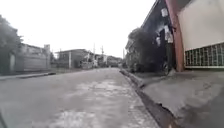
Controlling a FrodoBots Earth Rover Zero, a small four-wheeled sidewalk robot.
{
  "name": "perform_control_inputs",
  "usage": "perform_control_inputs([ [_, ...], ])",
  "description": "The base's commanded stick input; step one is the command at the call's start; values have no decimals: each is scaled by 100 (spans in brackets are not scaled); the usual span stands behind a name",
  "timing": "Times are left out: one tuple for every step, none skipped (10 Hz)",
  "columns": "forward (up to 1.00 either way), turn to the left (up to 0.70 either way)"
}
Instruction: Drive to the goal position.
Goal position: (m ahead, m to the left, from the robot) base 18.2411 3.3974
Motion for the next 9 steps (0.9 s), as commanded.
perform_control_inputs([
  [70,-25],
  [70,-34],
  [70,-23],
  [70,-10],
  [70,0],
  [70,0],
  [70,0],
  [70,0],
  [70,0],
])
